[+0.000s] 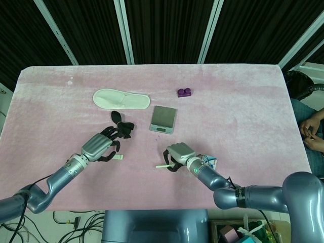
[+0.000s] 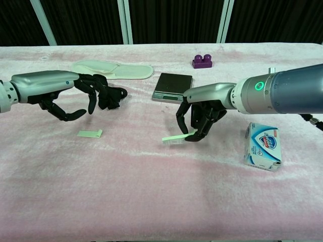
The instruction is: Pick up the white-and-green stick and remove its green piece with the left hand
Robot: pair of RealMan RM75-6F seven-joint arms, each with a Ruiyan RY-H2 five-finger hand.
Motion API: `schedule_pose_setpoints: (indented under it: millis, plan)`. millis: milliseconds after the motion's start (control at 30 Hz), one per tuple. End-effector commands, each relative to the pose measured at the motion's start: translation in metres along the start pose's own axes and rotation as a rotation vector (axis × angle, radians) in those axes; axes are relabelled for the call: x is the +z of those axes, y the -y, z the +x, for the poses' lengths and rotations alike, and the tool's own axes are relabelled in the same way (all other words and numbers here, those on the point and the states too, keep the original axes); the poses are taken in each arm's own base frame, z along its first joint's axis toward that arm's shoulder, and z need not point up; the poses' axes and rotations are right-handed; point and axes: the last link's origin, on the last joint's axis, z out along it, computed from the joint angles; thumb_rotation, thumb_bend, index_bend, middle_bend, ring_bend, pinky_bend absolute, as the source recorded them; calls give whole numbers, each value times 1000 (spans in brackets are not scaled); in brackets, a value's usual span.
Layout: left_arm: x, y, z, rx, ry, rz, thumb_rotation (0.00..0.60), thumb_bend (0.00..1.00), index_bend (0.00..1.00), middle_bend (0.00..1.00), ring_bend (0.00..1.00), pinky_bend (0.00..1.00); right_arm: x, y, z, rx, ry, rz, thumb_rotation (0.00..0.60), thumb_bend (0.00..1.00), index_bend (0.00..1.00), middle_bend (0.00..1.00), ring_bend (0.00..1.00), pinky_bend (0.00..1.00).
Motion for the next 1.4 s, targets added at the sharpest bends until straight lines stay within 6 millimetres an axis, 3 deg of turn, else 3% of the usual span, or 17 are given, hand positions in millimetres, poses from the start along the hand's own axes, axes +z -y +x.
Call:
schedule_pose_setpoints:
  millis: [33, 133, 267, 400, 467, 500, 567, 700, 733, 800, 867, 933, 1033, 1133, 1267, 1333, 1400]
  plan:
    - [0, 3, -4, -1, 21, 17, 600, 426, 342, 92, 0, 0, 1, 0, -3, -6, 9, -3, 600, 273, 464, 925, 878, 993]
    - [-1, 5, -7, 2, 47, 34, 600, 270, 188, 42, 0, 0, 2, 0, -6, -8, 18, -8, 600, 157, 270, 914, 876, 991]
    - [-4, 4, 0, -25, 31, 37, 600, 207, 126, 26, 0, 0, 1, -4, -5, -18, 28, -28, 600, 80, 86, 902, 869, 985]
    - [-11, 3, 18, -40, -25, 31, 600, 206, 111, 25, 0, 0, -3, -8, 6, -2, 17, -50, 600, 75, 57, 897, 865, 981]
    - [-19, 3, 32, -42, -59, 26, 600, 206, 111, 25, 0, 0, -10, -13, 21, 22, -10, -59, 600, 75, 57, 887, 855, 970]
    - [-29, 4, 47, -34, -107, 26, 600, 206, 111, 25, 0, 0, -20, -23, 44, 50, -71, -82, 600, 76, 57, 870, 843, 954]
    - [-46, 5, 61, -17, -131, 35, 600, 206, 111, 25, 0, 0, -36, -34, 63, 60, -110, -99, 600, 82, 57, 812, 800, 911]
    - [-80, 12, 80, 58, -186, 95, 600, 206, 110, 25, 0, 0, -67, -68, 94, 20, -217, -170, 600, 108, 57, 518, 556, 673]
    - [-95, 15, 85, 84, -212, 128, 600, 206, 110, 25, 0, 0, -81, -84, 103, -7, -280, -213, 600, 110, 57, 458, 497, 610]
    - [-107, 16, 85, 97, -224, 151, 600, 206, 109, 25, 0, 0, -91, -93, 107, -17, -326, -232, 600, 113, 57, 312, 329, 371]
    - [-118, 18, 85, 102, -228, 174, 600, 207, 109, 25, 0, 0, -101, -102, 110, -19, -384, -248, 600, 122, 57, 234, 219, 221]
    - [-130, 20, 83, 103, -228, 199, 600, 207, 108, 25, 0, 0, -110, -112, 112, -12, -452, -256, 600, 129, 57, 192, 152, 179]
    - [-151, 28, 79, 119, -227, 252, 600, 207, 108, 25, 0, 0, -131, -133, 107, -4, -554, -280, 600, 129, 57, 154, 109, 156]
    - [-180, 38, 74, 130, -256, 330, 600, 207, 108, 24, 0, 0, -158, -157, 88, -59, -598, -316, 600, 129, 57, 143, 105, 145]
    - [-208, 48, 58, 76, -307, 405, 600, 208, 109, 15, 0, 0, -199, -179, 51, -77, -672, -352, 600, 129, 57, 125, 92, 144]
    - [-226, 52, 45, 36, -312, 449, 600, 208, 109, 6, 0, 0, -225, -187, 22, -74, -706, -397, 600, 129, 57, 123, 91, 144]
    - [-236, 50, 40, -10, -338, 456, 600, 208, 109, 2, 0, 0, -244, -187, 0, -85, -728, -422, 600, 129, 57, 123, 90, 144]
